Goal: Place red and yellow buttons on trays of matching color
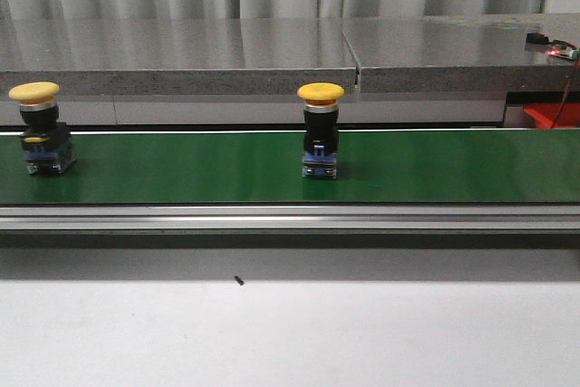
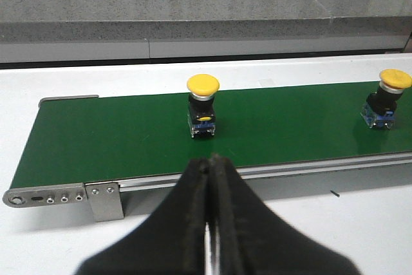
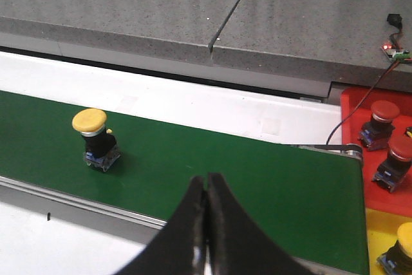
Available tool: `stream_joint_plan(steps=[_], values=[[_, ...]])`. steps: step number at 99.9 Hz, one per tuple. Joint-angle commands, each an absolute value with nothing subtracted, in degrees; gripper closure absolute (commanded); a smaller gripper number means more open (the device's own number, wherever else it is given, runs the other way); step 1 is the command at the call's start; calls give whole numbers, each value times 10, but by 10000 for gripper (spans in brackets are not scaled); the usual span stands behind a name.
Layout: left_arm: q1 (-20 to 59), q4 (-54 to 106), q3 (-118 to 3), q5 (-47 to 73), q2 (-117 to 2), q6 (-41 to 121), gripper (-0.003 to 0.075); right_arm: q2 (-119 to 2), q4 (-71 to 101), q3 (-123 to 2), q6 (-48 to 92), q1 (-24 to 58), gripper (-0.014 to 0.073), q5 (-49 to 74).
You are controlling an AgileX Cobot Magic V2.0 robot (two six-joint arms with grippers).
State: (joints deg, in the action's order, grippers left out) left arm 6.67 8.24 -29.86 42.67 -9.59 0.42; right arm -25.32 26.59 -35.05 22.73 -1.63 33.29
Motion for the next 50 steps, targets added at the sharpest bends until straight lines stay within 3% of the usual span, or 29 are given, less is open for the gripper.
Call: stream_joint_plan(steps=[1,16,23,38,43,50], values=[[71,86,-313,384,-103,0,741,-255,286,-364,230,-18,662,298],[71,86,-313,384,-103,0,741,-255,292,-364,230,-18,614,300],[71,86,-313,384,-103,0,741,-255,294,-366,230,-18,489,312],[71,86,-313,384,-103,0,741,-263,295,-367,230,-18,60,344],[71,86,-313,384,-103,0,741,-271,295,-368,230,-18,-1,352],[71,86,-313,384,-103,0,741,-291,296,-378,230,-18,4,366]])
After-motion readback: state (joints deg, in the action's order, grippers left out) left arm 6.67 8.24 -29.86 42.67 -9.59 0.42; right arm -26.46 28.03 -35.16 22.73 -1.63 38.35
